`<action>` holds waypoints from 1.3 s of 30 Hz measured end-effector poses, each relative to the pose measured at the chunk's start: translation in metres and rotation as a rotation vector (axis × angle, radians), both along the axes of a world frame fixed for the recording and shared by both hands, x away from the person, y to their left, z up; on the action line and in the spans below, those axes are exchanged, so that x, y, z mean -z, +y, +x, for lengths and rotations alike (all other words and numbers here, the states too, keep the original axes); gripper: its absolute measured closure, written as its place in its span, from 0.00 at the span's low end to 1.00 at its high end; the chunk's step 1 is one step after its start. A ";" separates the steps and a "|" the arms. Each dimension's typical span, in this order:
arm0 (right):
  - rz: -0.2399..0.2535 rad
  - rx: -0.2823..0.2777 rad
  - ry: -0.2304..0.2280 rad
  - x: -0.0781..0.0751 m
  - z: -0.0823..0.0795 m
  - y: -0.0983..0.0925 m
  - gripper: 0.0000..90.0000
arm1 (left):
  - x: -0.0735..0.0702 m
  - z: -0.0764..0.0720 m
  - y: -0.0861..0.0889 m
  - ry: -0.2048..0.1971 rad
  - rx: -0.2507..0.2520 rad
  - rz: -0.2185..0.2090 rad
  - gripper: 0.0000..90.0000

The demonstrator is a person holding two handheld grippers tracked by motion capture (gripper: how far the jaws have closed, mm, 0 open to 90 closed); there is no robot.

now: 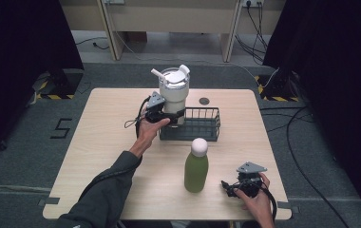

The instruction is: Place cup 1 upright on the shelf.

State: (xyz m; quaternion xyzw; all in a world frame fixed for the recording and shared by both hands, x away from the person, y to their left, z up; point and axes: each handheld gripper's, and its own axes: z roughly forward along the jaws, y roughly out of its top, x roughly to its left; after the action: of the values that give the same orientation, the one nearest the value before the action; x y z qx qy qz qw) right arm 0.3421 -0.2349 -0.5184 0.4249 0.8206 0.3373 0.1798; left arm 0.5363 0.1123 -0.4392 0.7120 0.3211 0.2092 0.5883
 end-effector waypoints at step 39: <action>-0.002 -0.001 -0.001 0.000 0.000 0.000 0.05 | 0.025 -0.006 -0.003 -0.015 -0.005 0.032 0.11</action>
State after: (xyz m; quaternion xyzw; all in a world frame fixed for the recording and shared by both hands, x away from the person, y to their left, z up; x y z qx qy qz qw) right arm 0.3421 -0.2348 -0.5185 0.4243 0.8209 0.3369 0.1803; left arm 0.5306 0.1091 -0.4647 0.7188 0.3152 0.2212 0.5788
